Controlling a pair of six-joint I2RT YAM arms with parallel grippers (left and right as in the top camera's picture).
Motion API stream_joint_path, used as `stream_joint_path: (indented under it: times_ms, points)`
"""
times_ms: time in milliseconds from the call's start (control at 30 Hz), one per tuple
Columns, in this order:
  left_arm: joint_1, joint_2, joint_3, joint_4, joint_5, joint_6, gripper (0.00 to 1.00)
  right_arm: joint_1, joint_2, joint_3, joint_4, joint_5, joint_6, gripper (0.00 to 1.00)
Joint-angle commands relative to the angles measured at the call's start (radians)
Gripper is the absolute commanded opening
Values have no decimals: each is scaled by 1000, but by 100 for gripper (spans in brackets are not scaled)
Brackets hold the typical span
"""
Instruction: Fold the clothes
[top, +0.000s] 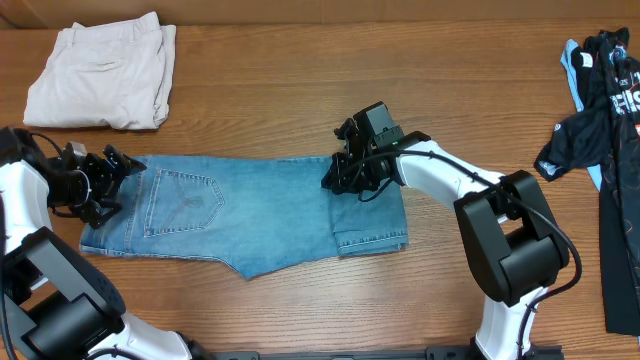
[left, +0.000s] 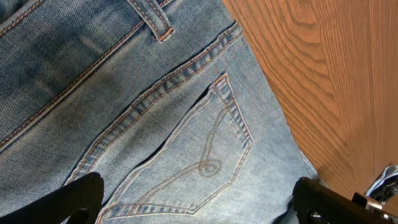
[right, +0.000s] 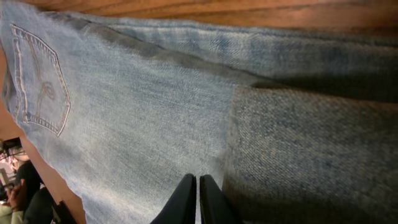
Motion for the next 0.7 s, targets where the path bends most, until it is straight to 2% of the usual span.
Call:
stream_joint_path:
  times_ms: [0, 300, 667]
  points:
    - [3, -10, -5, -3, 1, -6, 100, -43, -10, 17, -7, -14, -21, 5]
    - [3, -10, -5, -3, 1, -5, 100, -159, -97, 60, -98, -84, -98, 4]
    - [3, -10, -5, -3, 1, -6, 100, -172, 6, -7, -37, -113, -112, 4]
